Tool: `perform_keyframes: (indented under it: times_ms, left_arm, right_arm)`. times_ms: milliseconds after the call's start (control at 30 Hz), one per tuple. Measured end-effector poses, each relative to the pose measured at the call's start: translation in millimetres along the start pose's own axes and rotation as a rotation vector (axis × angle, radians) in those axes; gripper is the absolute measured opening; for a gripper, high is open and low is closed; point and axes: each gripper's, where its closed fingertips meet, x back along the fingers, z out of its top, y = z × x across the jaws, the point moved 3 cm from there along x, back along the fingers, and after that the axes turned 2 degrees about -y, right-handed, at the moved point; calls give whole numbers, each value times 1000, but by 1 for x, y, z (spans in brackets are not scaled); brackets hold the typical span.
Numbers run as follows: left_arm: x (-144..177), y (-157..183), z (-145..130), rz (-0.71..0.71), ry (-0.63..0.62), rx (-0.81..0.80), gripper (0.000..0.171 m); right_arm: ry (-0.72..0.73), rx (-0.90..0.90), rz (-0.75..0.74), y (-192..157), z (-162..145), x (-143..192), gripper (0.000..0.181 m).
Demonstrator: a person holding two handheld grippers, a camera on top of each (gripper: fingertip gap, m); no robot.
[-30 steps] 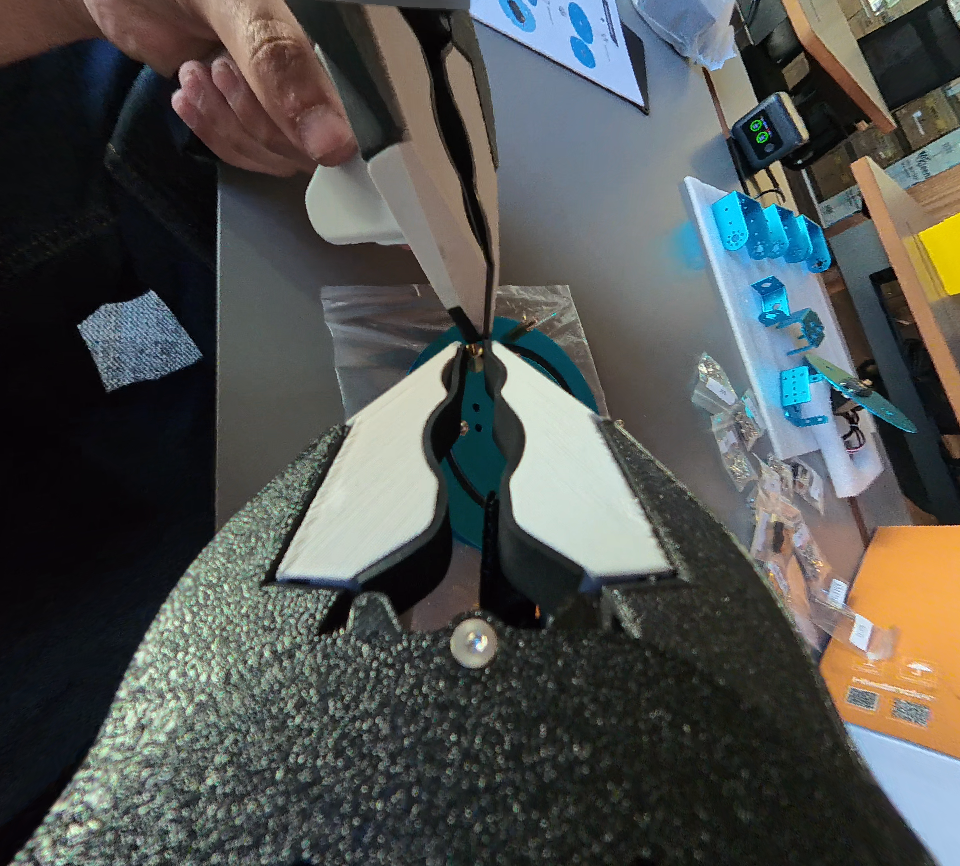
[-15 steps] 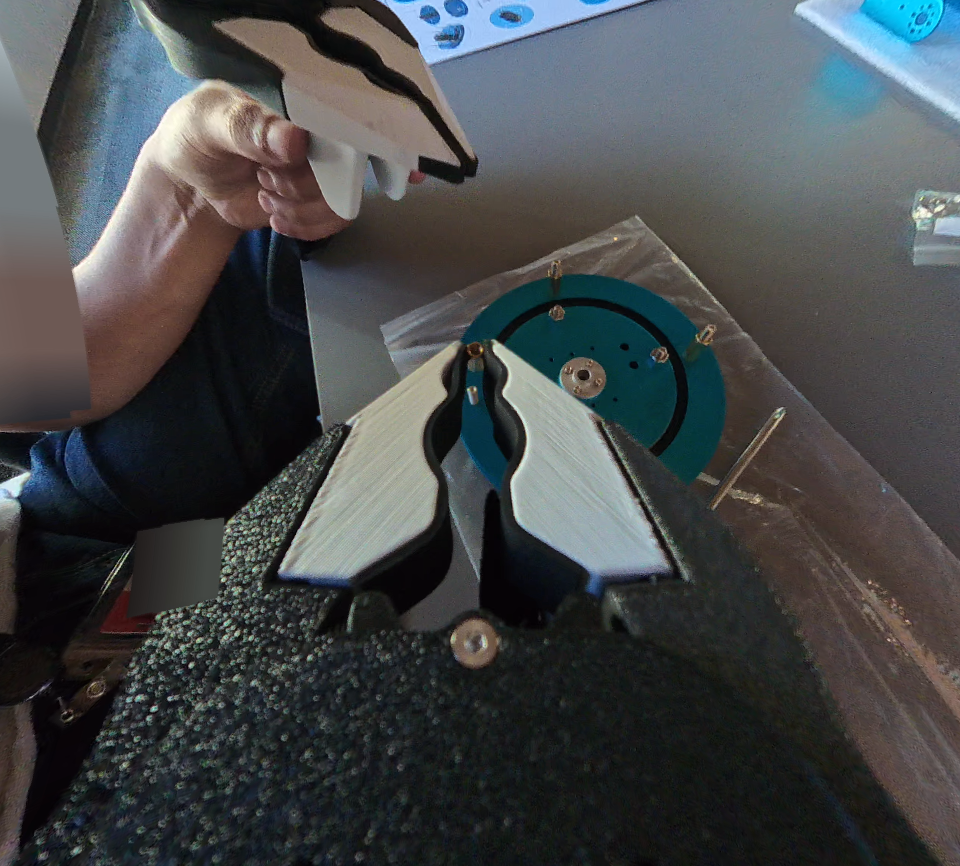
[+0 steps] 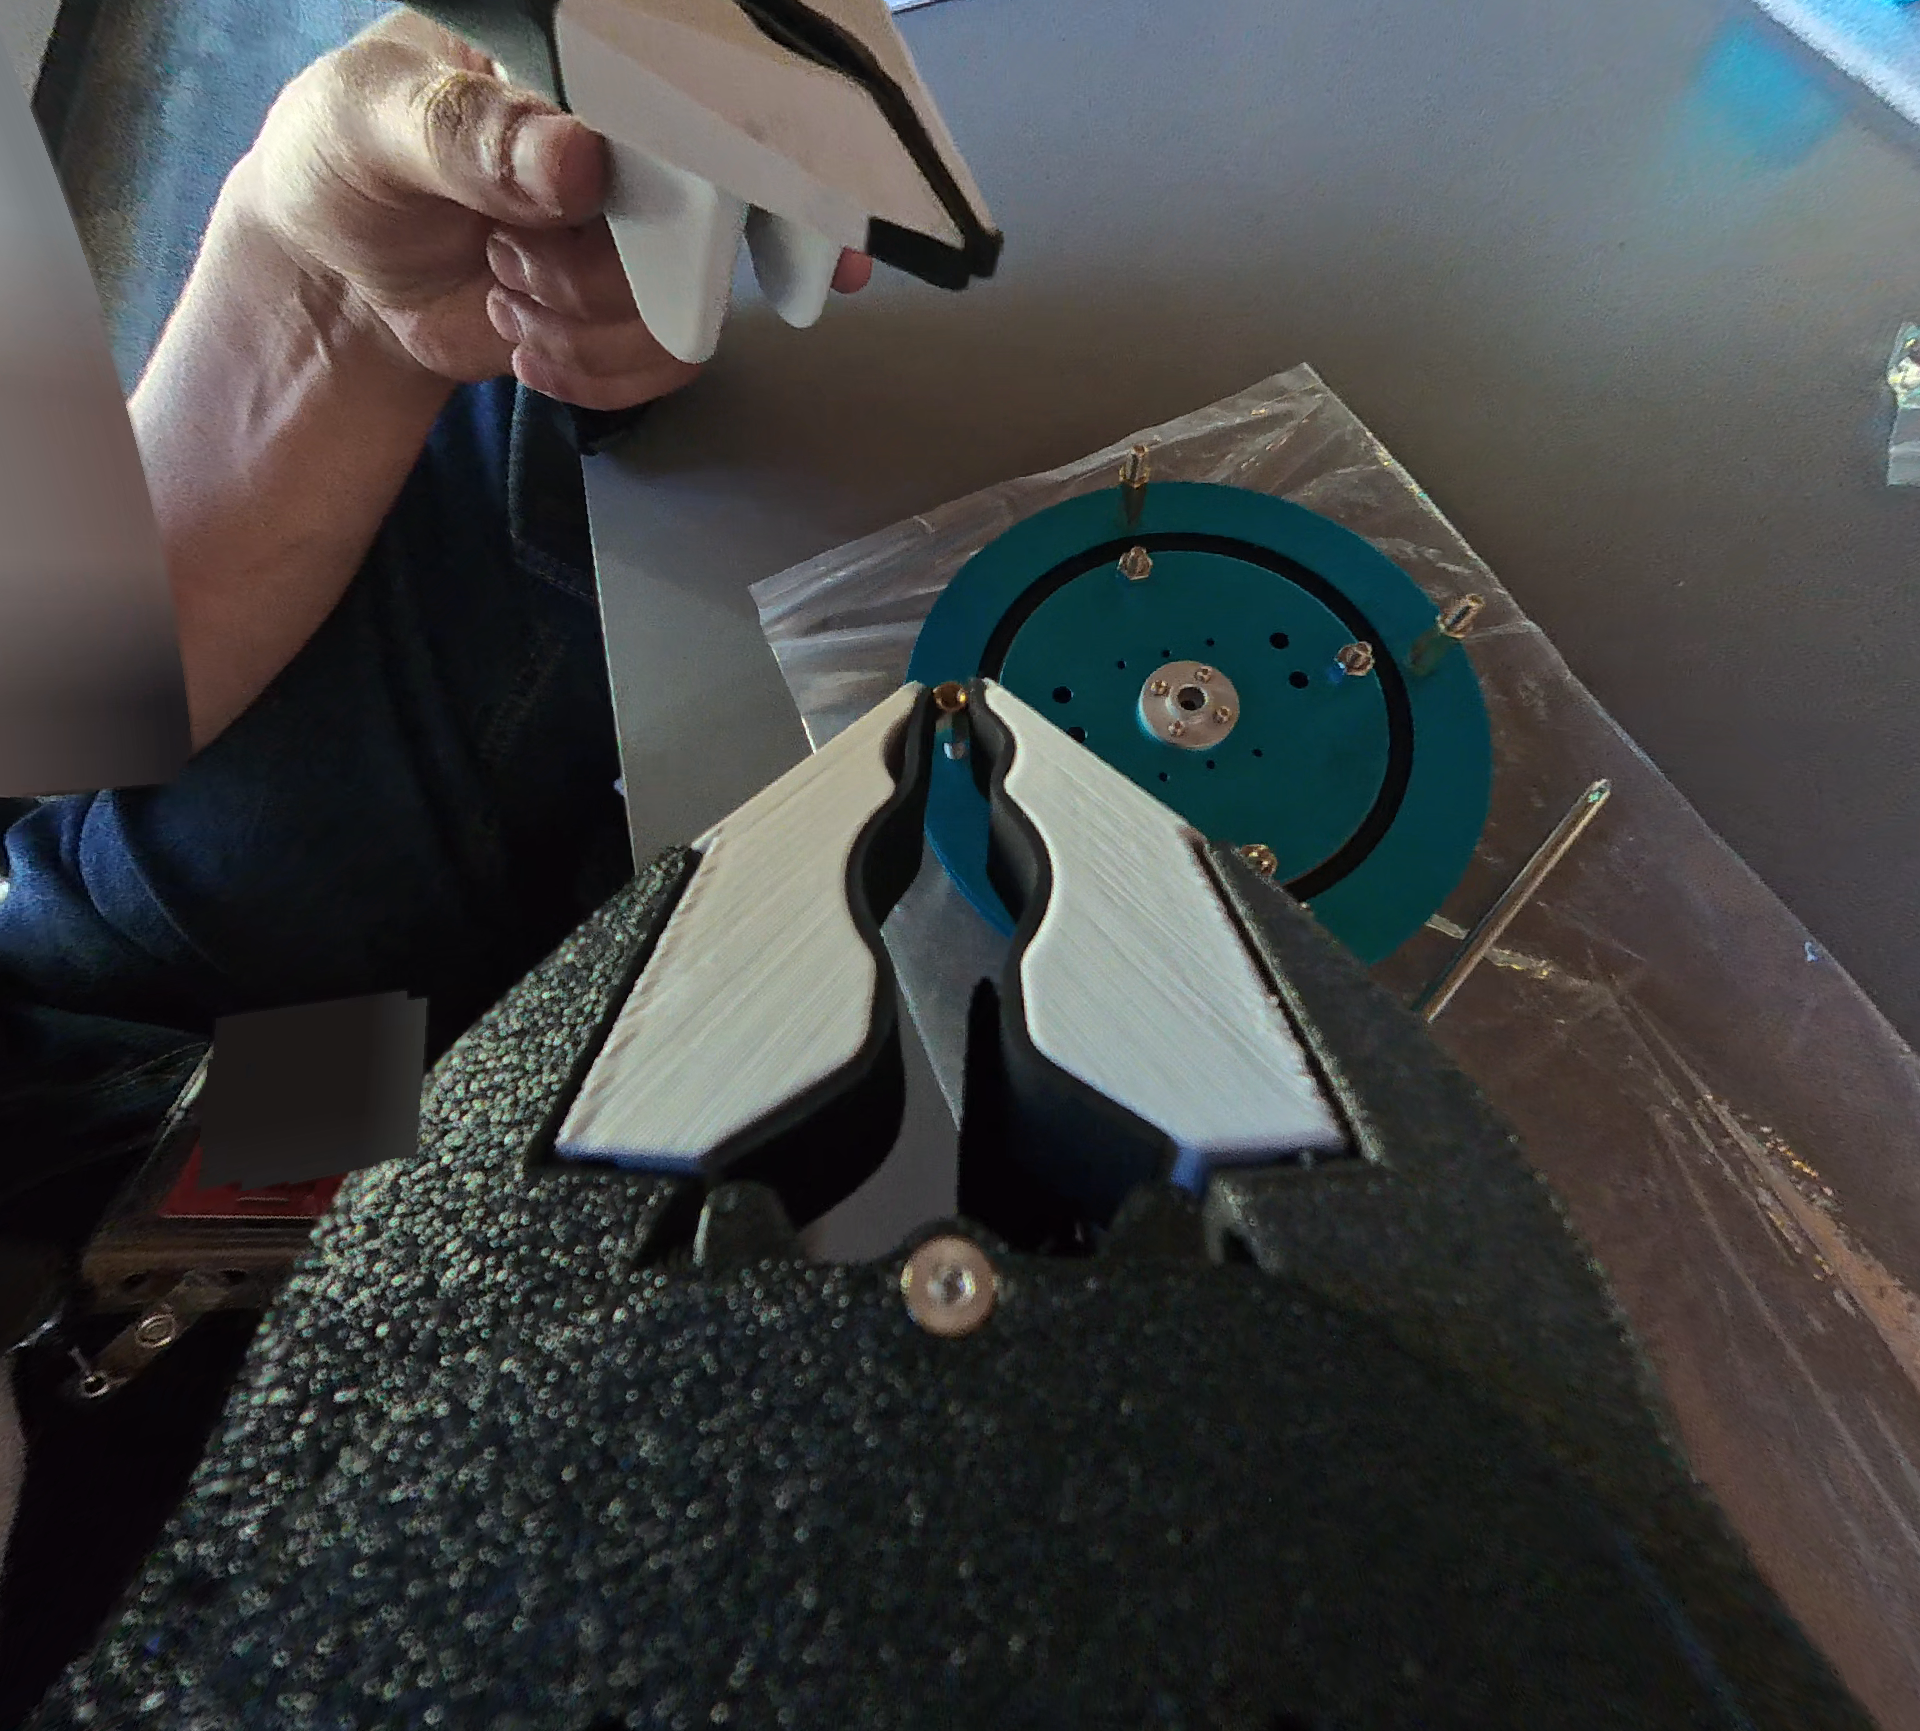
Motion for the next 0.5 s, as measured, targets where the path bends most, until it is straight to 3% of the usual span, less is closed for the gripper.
perform_keyframes:
  times_ms: [500]
  left_arm:
    - [-2,0,-1,9,-14,-10,0]
  right_arm:
    - [-12,29,-22,-1,0,-1,9]
